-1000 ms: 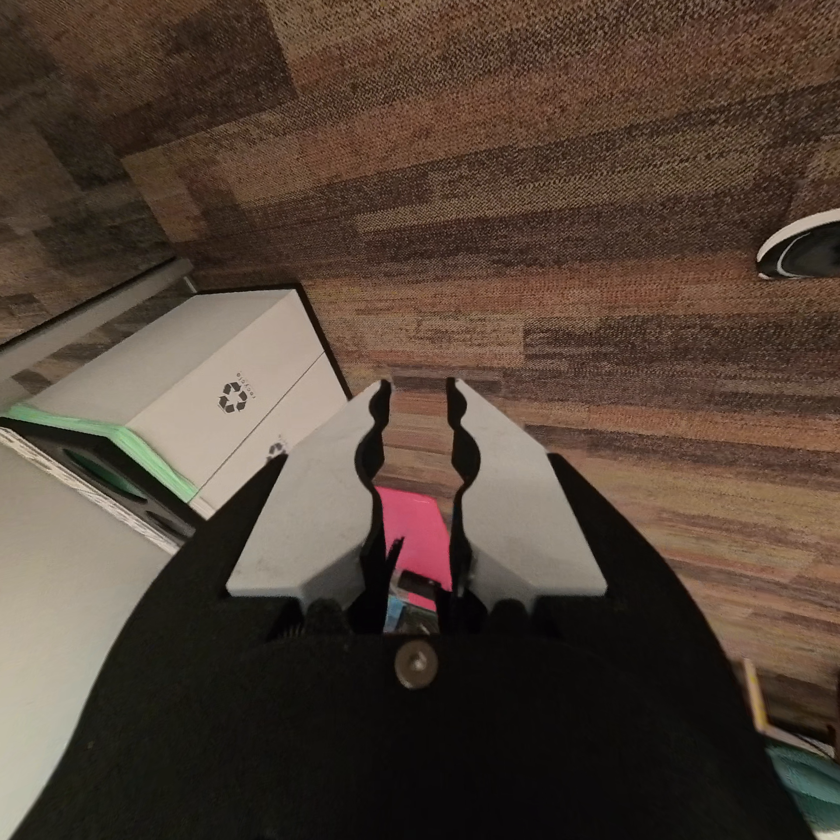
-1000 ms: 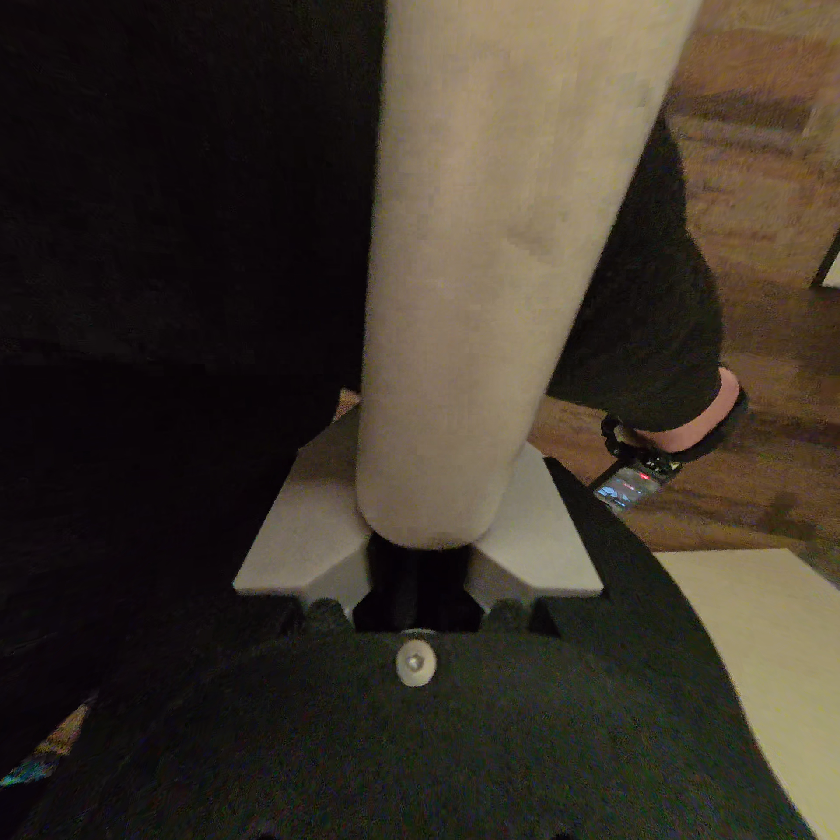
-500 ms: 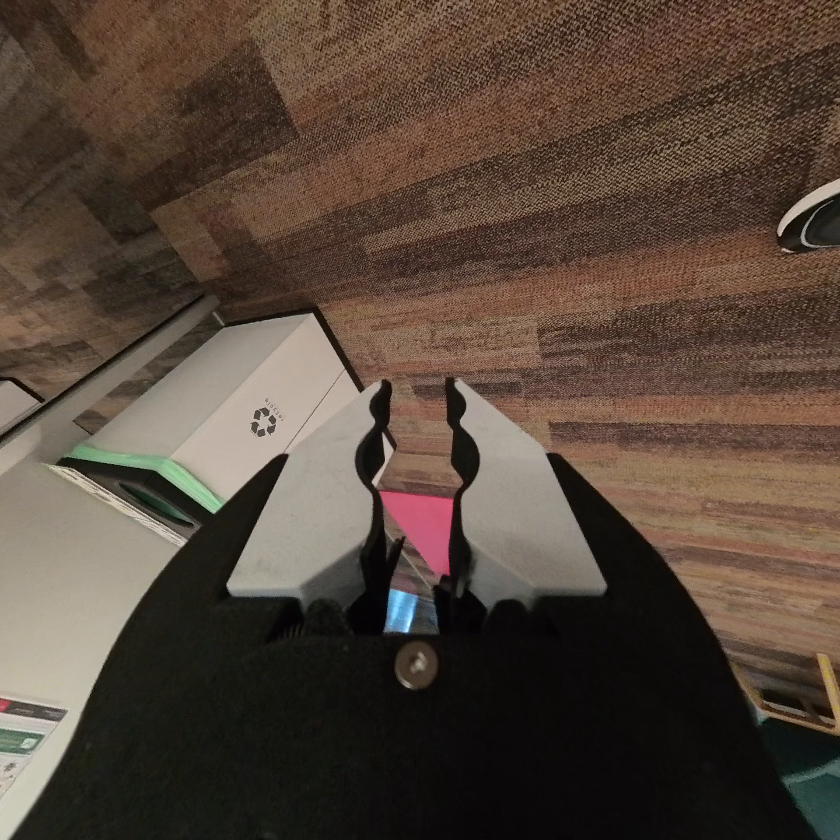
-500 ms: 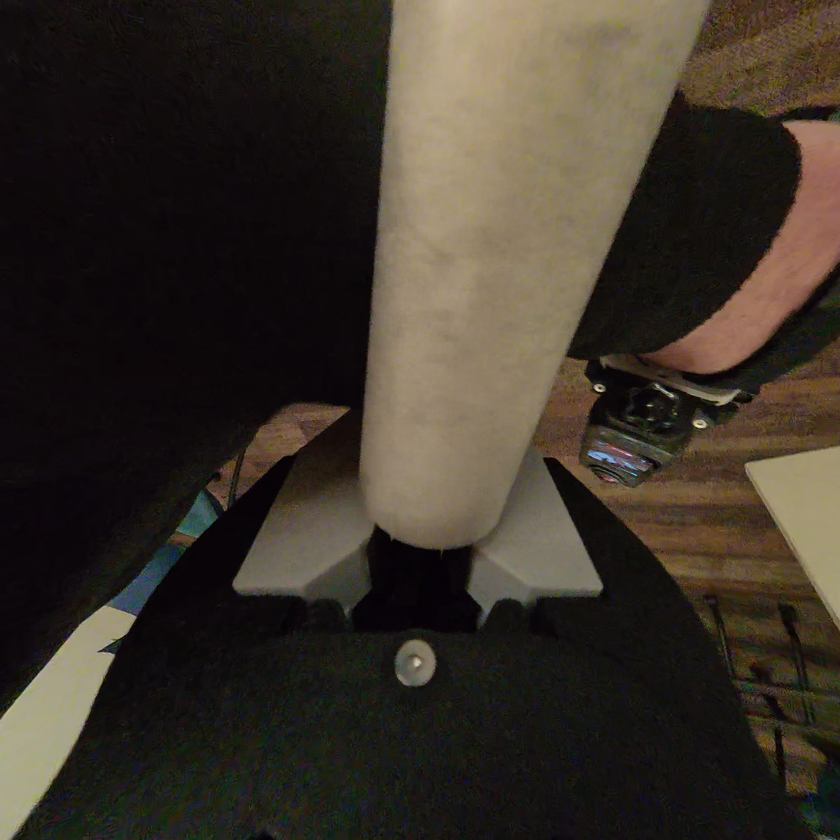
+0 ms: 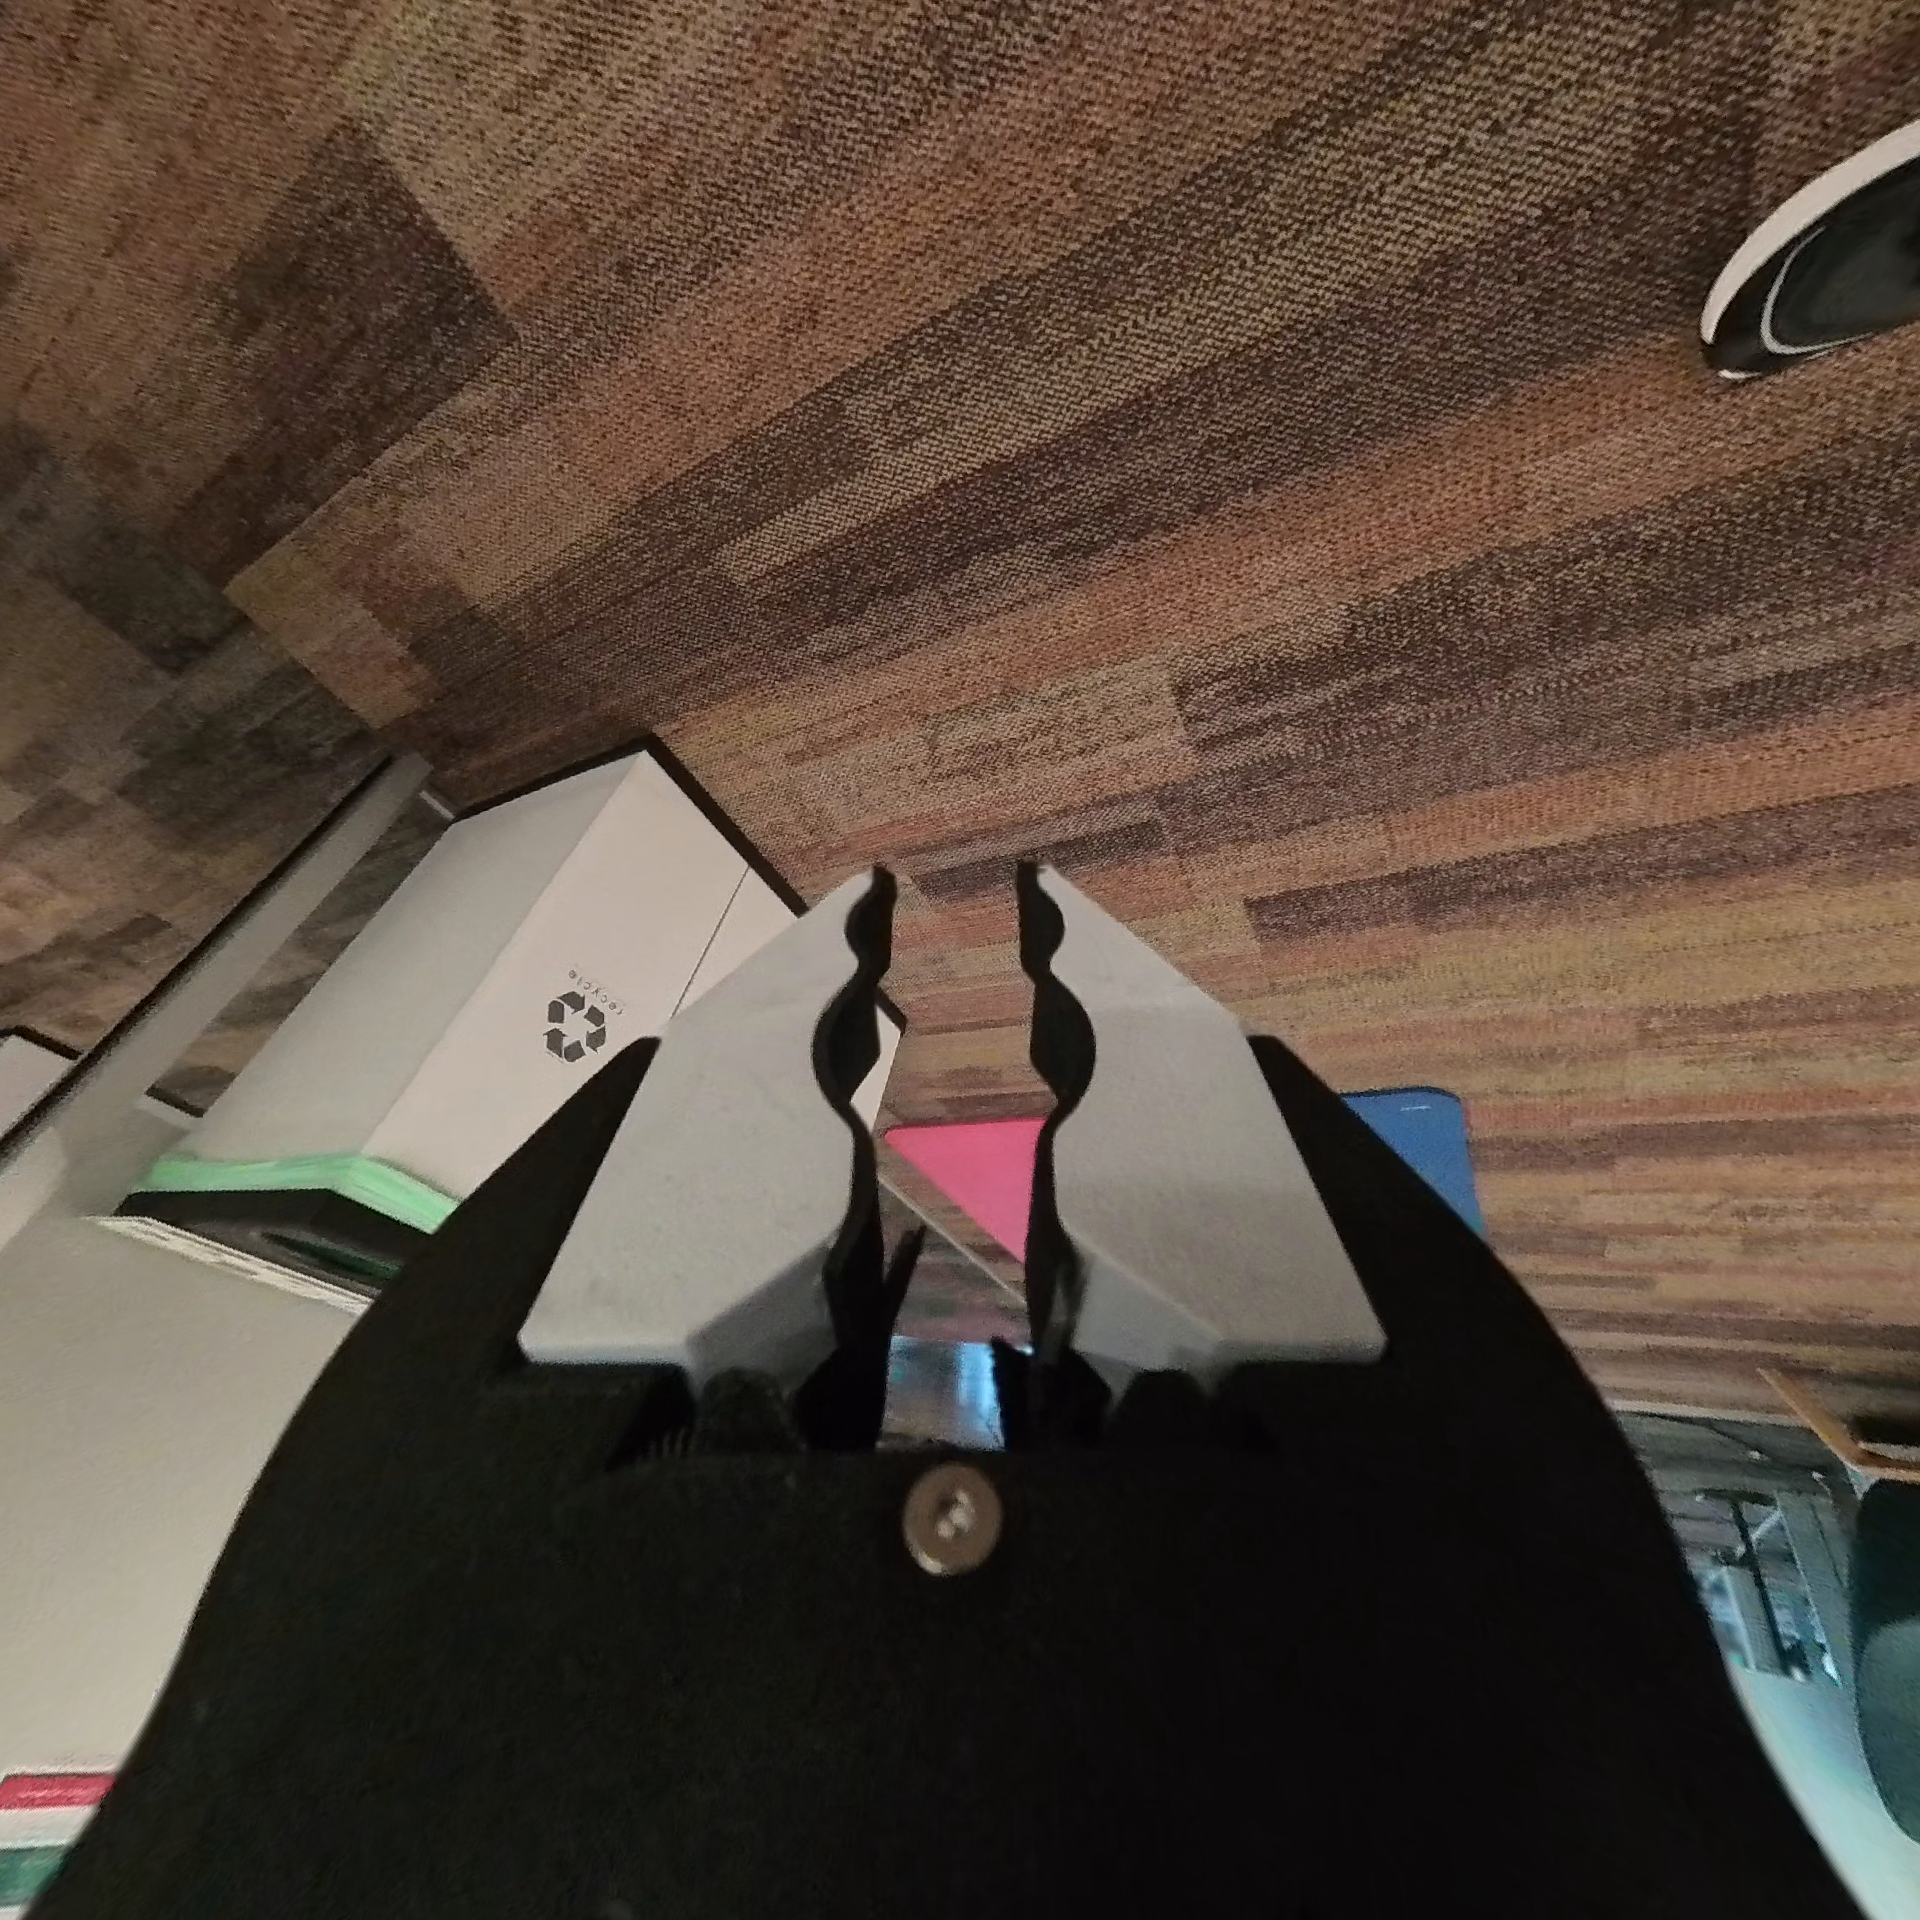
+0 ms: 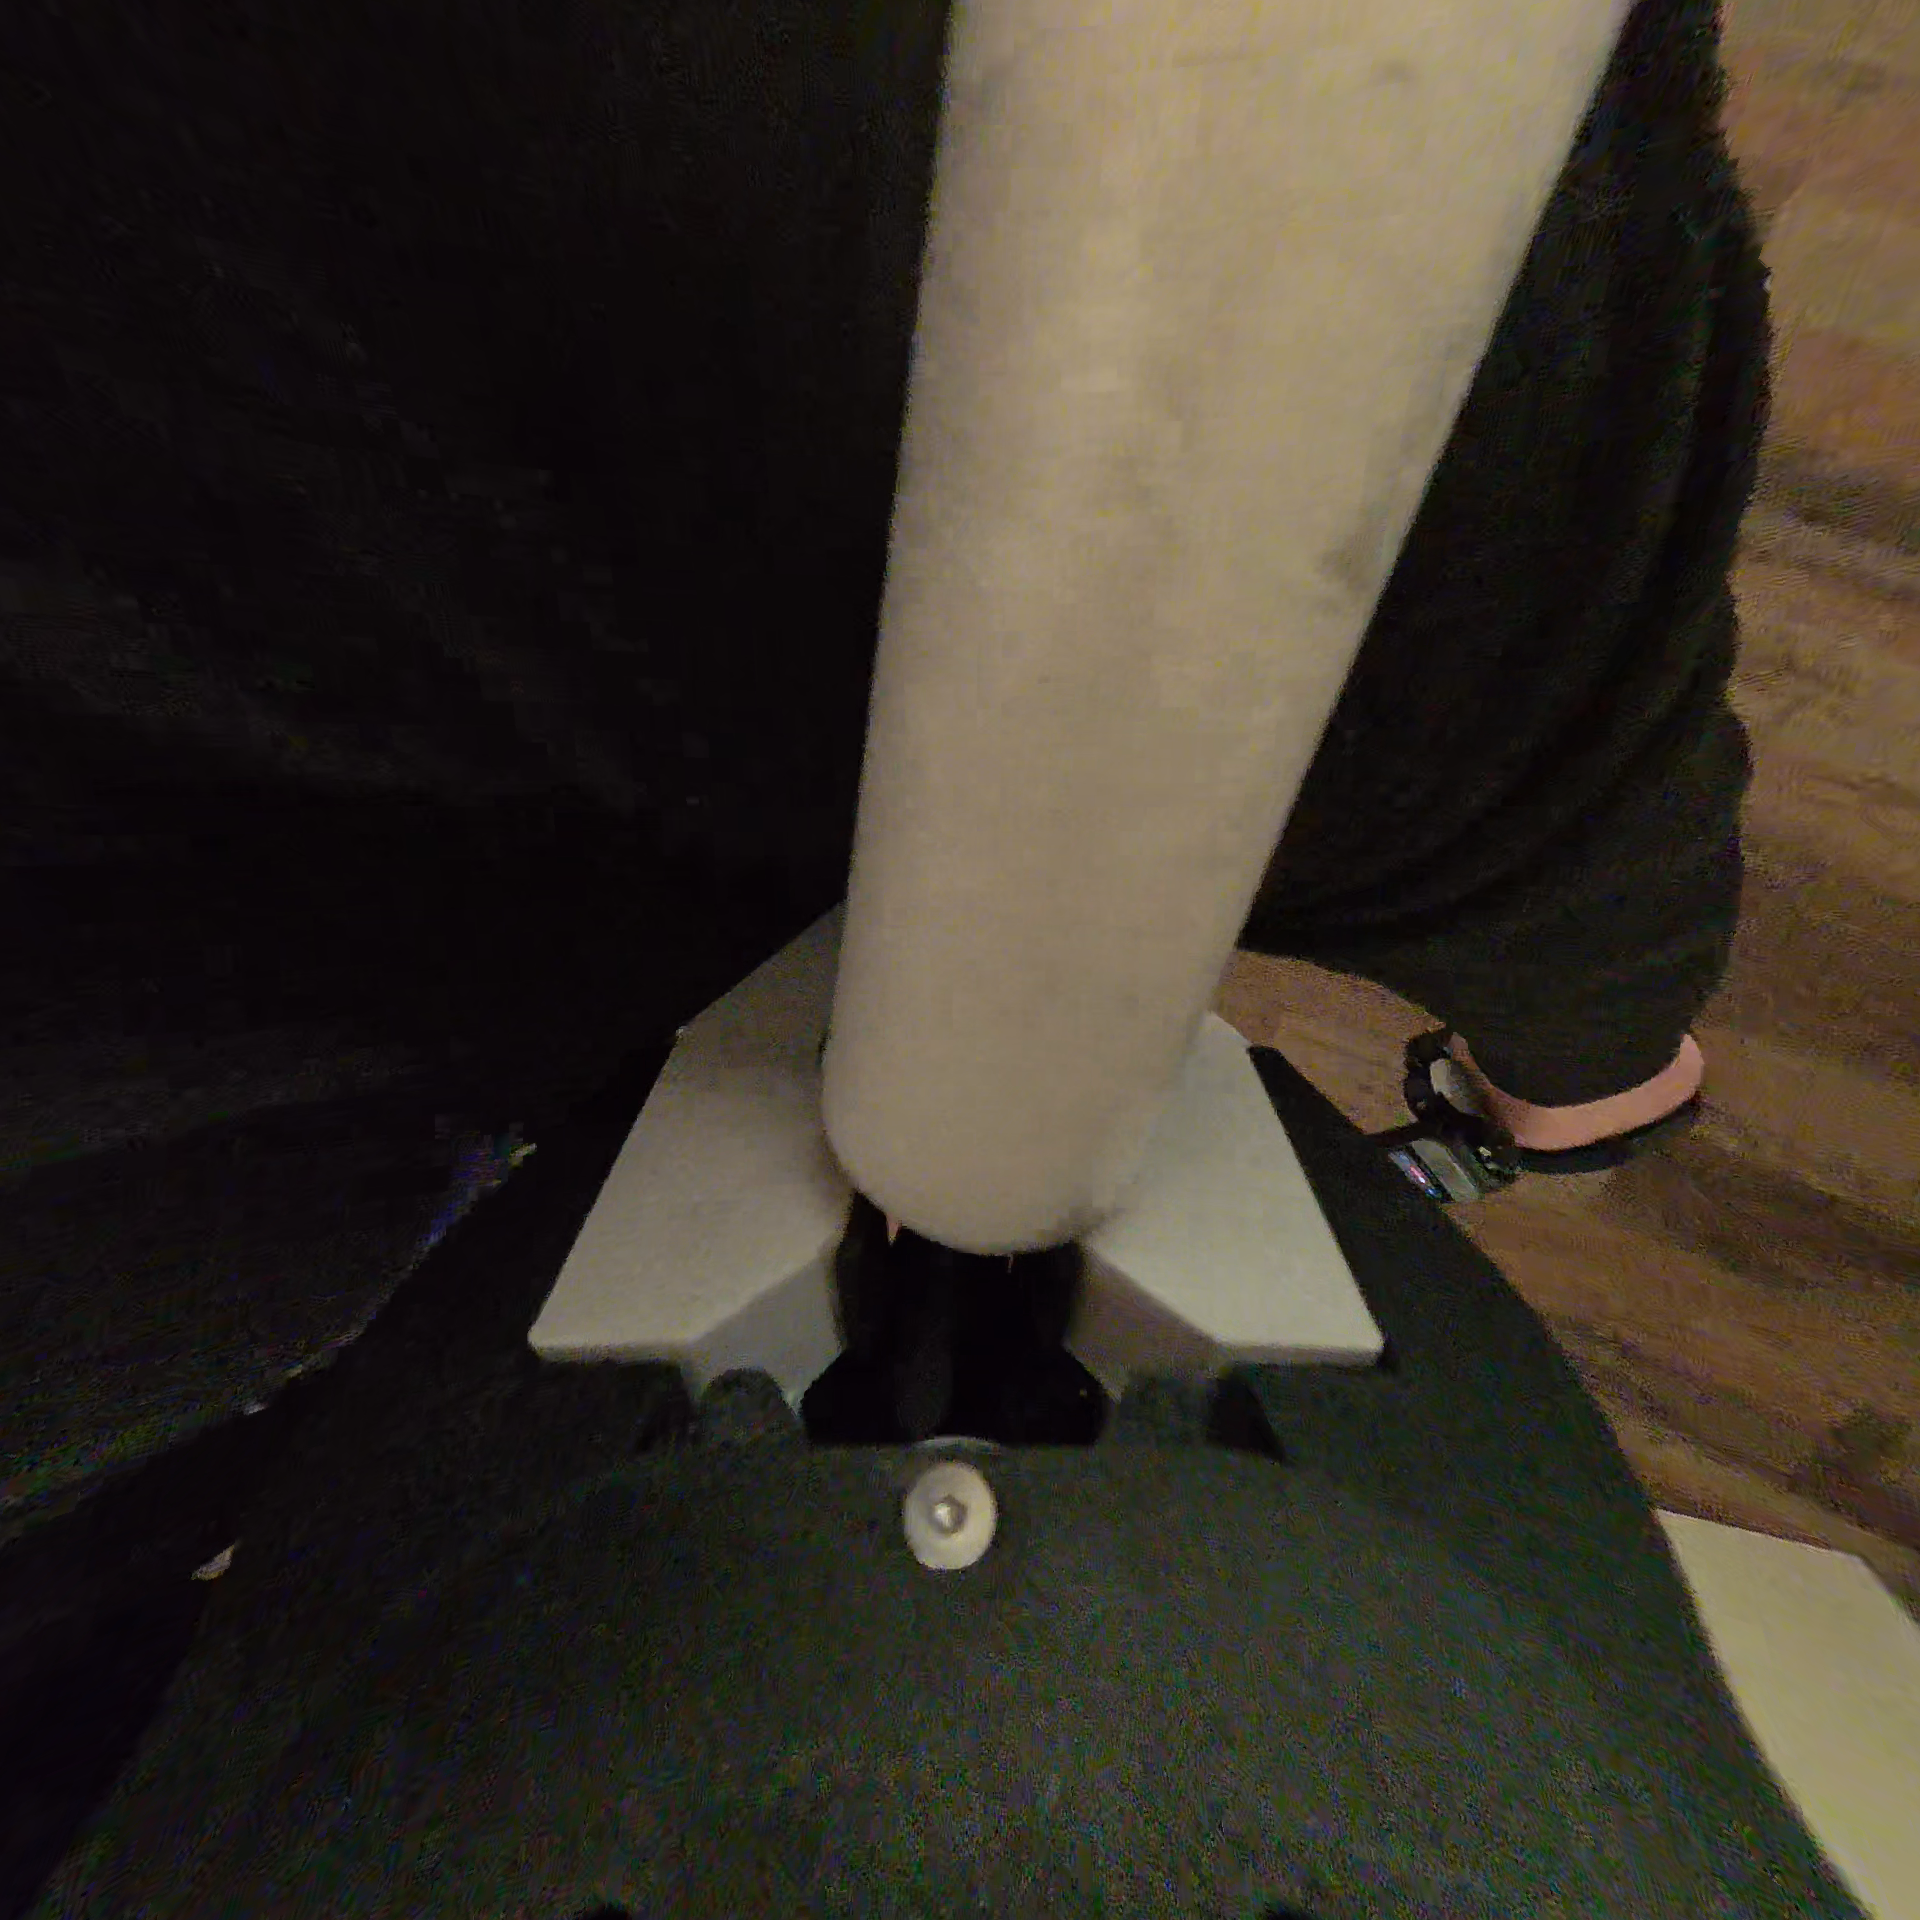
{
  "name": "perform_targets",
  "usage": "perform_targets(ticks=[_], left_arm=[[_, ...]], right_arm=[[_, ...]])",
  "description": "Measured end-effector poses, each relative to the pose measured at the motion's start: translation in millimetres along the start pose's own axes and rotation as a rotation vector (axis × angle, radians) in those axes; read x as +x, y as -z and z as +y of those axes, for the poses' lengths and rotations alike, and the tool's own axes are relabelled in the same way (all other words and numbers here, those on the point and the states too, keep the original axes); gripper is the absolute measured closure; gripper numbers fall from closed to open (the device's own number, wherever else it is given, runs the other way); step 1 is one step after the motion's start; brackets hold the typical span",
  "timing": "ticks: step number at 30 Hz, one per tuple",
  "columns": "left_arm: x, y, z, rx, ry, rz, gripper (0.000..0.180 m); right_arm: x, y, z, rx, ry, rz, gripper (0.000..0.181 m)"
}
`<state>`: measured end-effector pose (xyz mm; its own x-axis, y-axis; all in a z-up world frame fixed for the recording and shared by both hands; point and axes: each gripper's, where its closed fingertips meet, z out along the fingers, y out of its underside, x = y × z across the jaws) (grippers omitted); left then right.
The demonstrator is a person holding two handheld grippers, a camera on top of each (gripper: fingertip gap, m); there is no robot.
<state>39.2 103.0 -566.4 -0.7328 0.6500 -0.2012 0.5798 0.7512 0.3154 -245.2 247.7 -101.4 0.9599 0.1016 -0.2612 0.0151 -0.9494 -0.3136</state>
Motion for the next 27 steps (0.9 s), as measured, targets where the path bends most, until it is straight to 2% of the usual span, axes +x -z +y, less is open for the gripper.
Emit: perform_targets(ticks=[3, 6, 9, 13, 17, 20, 23, 25, 27], left_arm=[[13.4, -7.8, 17.1, -0.031, -0.045, 0.025, 0.158], [19.9, -10.5, 30.5, -0.044, -0.051, 0.052, 0.158], [16.7, -8.0, 30.8, -0.023, -0.008, 0.054, 0.158], [22.4, -6.7, 19.1, 0.039, -0.013, 0.053, 0.158], [42.4, -15.0, 22.3, 0.059, -0.016, 0.078, 0.158], [60.6, -23.1, 35.8, 0.039, -0.020, 0.101, 0.158], [80.4, -30.0, 52.2, -0.016, -0.102, 0.120, 0.158], [84.2, -30.3, 53.2, -0.014, -0.125, 0.108, 0.158], [89.2, -28.7, 44.4, 0.039, -0.035, 0.141, 0.158]], right_arm=[[-2.4, 8.5, -4.0, 0.005, 0.026, 0.042, 0.161], [46.2, -20.6, 23.0, -0.111, -0.064, 0.129, 0.162], [66.7, -46.9, 34.4, -0.094, -0.178, -0.015, 0.161], [5.0, -8.7, -15.8, 0.044, 0.015, -0.067, 0.159], [-25.7, 39.0, -45.9, 0.112, 0.194, 0.056, 0.160], [-7.7, 32.5, -43.8, 0.071, 0.180, 0.137, 0.160], [42.7, -4.4, -22.1, -0.076, 0.104, 0.204, 0.161], [48.4, -18.4, -24.4, -0.058, 0.082, 0.130, 0.159], [31.6, -5.8, -40.8, 0.002, 0.144, 0.107, 0.158]])
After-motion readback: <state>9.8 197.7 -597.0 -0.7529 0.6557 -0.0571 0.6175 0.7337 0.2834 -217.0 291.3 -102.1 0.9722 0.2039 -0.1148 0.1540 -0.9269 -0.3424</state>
